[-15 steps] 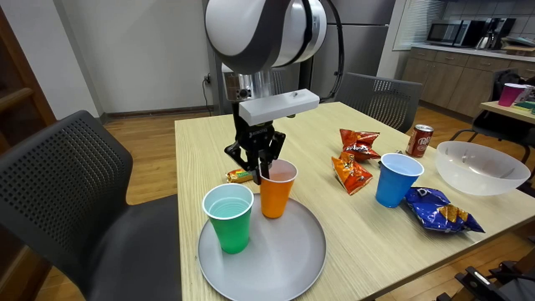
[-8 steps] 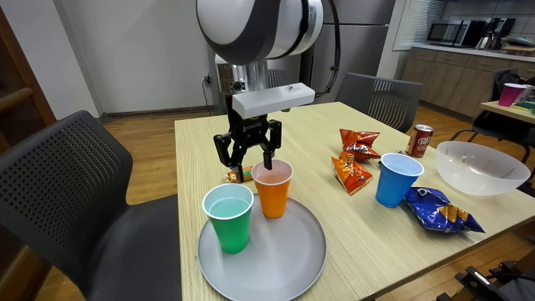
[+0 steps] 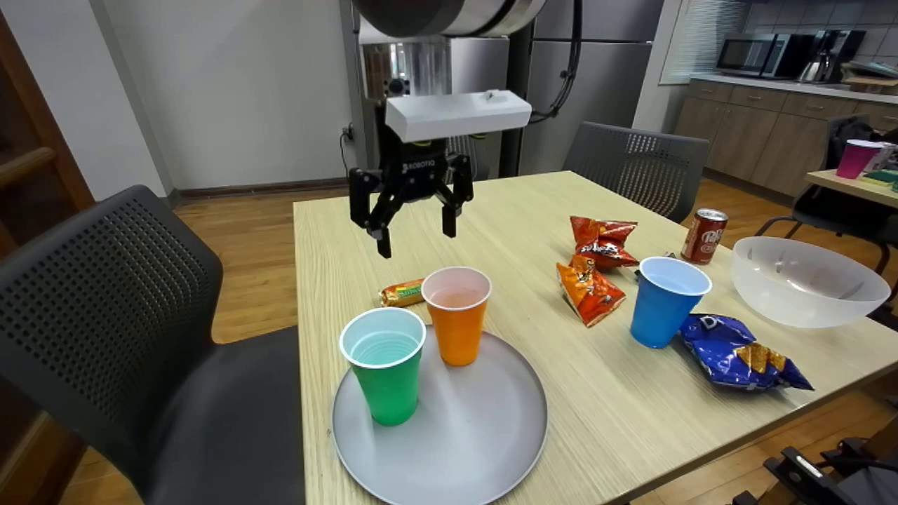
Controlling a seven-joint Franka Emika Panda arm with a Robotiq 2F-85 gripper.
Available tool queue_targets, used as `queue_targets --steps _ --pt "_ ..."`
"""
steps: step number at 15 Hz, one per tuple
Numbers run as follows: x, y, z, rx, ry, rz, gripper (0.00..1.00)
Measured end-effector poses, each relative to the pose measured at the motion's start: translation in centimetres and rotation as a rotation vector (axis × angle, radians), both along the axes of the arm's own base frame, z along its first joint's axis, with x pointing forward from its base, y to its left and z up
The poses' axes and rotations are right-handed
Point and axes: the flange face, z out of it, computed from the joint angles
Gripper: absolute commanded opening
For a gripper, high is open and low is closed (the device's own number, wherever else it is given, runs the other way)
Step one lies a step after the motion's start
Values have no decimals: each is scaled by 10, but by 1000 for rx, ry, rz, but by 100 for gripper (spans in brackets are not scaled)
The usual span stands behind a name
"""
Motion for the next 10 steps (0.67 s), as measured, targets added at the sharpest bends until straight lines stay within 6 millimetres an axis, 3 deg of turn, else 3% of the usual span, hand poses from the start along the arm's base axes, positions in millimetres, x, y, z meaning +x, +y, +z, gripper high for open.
queue_targets --steps 4,10 --pt "7 -19 22 18 -21 -44 100" --pt "16 -70 40 28 -27 -109 100"
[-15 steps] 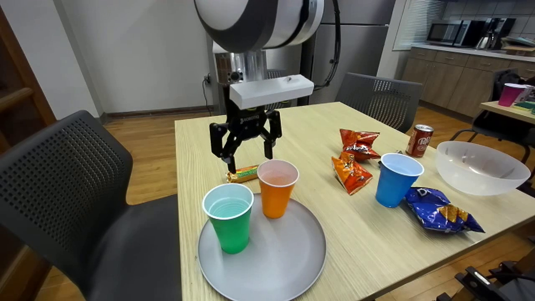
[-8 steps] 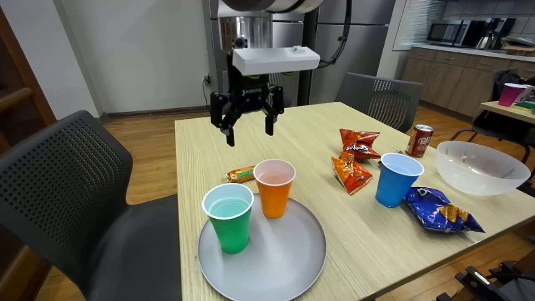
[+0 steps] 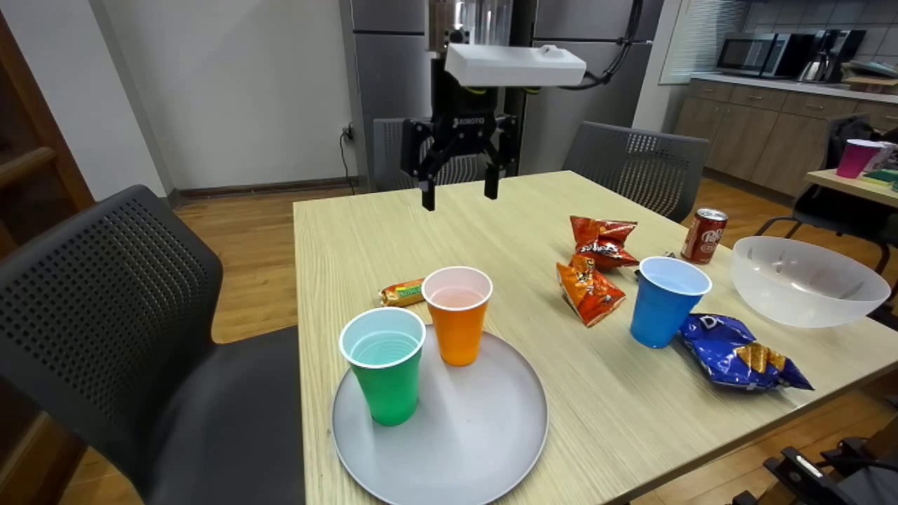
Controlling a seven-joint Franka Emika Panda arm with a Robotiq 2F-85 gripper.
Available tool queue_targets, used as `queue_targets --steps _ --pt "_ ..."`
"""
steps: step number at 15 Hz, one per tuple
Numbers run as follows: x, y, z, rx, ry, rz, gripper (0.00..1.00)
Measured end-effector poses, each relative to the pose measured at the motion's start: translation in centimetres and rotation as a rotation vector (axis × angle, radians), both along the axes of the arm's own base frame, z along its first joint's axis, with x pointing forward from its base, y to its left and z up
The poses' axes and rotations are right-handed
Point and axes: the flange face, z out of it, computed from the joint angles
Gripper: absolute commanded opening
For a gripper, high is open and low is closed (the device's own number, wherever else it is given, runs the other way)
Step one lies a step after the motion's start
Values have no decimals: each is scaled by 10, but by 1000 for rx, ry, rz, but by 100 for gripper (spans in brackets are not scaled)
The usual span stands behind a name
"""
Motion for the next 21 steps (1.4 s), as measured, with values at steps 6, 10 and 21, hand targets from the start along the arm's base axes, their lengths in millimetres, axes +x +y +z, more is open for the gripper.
queue_targets --steps 6,10,21 --pt "4 -59 8 19 13 -34 100" --pt "4 -100 6 30 32 -54 100" --pt "-15 -180 -22 18 128 -61 100"
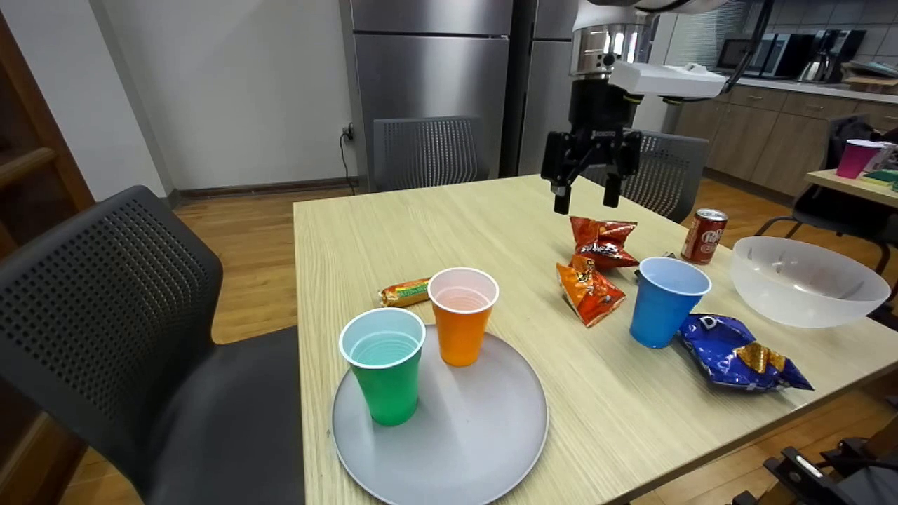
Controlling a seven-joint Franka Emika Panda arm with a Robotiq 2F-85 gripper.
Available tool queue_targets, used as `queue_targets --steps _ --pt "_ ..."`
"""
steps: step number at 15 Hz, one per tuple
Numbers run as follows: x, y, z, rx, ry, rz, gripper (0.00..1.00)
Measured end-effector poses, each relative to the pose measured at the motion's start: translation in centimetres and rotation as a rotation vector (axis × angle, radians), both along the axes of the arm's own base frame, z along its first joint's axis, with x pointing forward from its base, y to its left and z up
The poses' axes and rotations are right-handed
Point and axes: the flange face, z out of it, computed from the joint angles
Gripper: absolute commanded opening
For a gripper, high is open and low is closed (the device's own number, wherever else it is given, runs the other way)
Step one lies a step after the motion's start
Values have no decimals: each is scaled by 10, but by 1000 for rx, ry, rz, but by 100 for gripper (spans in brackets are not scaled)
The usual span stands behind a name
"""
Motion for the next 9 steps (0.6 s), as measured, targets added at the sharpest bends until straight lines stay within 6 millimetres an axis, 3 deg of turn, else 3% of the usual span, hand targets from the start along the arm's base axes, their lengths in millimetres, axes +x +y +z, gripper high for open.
queue_targets --steps 9 --pt "-36 -34 -17 -20 40 -35 100"
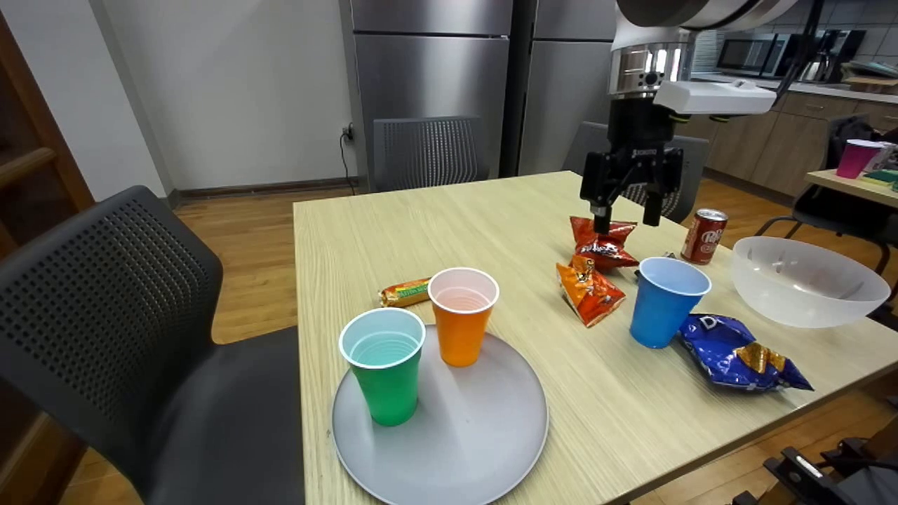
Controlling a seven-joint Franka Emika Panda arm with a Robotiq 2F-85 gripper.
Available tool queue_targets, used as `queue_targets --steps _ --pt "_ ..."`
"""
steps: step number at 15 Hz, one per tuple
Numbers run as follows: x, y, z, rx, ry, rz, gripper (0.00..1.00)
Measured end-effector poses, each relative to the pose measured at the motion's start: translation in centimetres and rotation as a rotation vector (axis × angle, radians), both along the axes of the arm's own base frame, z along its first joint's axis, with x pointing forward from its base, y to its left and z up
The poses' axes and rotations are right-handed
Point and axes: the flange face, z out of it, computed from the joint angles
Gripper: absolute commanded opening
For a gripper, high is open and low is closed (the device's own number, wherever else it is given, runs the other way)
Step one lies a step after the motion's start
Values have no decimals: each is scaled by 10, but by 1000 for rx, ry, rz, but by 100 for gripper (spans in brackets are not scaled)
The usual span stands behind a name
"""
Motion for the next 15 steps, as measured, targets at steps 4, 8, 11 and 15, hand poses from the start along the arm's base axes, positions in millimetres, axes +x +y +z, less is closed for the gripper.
queue_targets --steps 4,8,11,15 --pt "-20 -11 -12 -16 23 -3 100" --pt "-39 -21 -28 -43 52 12 100" --pt "-49 -27 -37 -54 63 17 100" --pt "-55 -30 -43 -58 65 17 100"
